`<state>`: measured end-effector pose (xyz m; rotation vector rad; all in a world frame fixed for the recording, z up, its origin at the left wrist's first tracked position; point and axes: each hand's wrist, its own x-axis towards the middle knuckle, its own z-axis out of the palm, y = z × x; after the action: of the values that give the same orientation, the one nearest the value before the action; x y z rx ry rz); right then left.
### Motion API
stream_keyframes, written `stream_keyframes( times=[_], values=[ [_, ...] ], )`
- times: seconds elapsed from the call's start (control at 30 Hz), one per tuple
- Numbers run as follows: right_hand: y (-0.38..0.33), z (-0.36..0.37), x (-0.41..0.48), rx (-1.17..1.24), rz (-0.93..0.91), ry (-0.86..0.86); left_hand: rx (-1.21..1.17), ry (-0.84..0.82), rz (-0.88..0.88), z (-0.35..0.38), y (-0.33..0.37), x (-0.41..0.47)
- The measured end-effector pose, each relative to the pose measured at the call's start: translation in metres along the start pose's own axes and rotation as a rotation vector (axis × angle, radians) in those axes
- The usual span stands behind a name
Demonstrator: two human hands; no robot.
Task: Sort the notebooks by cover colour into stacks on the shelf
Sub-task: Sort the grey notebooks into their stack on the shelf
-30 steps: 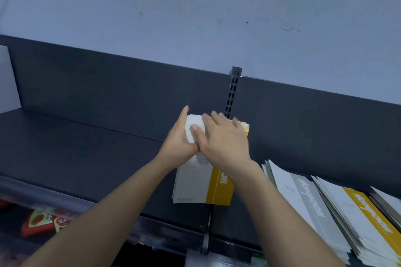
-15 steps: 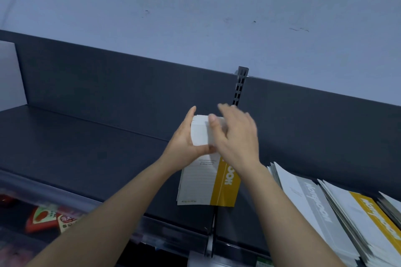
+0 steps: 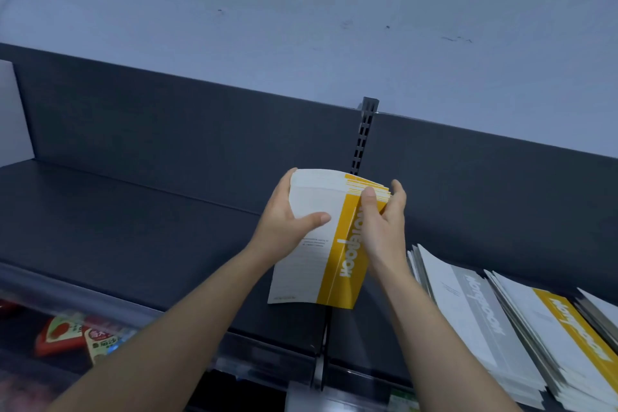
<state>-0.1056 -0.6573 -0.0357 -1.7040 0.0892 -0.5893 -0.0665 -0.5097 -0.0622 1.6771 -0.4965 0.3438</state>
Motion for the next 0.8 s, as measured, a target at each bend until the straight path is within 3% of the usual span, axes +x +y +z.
stream_keyframes(
  times=[0.27, 0.57, 0.8],
  values=[
    [0.021, 0.0, -0.013, 0.004, 0.017, -0.058, 0.037, -0.113, -0.06, -0.008, -0.008, -0.008],
    [0.055, -0.008, -0.026, -0.341, 0.036, -0.166, 0.261, -0.365, -0.152, -0.024, -0.037, -0.017],
    [0.058, -0.013, -0.02, -0.437, -0.038, -0.182, 0.344, -0.283, -0.188, -0.015, -0.04, -0.012]
  ],
)
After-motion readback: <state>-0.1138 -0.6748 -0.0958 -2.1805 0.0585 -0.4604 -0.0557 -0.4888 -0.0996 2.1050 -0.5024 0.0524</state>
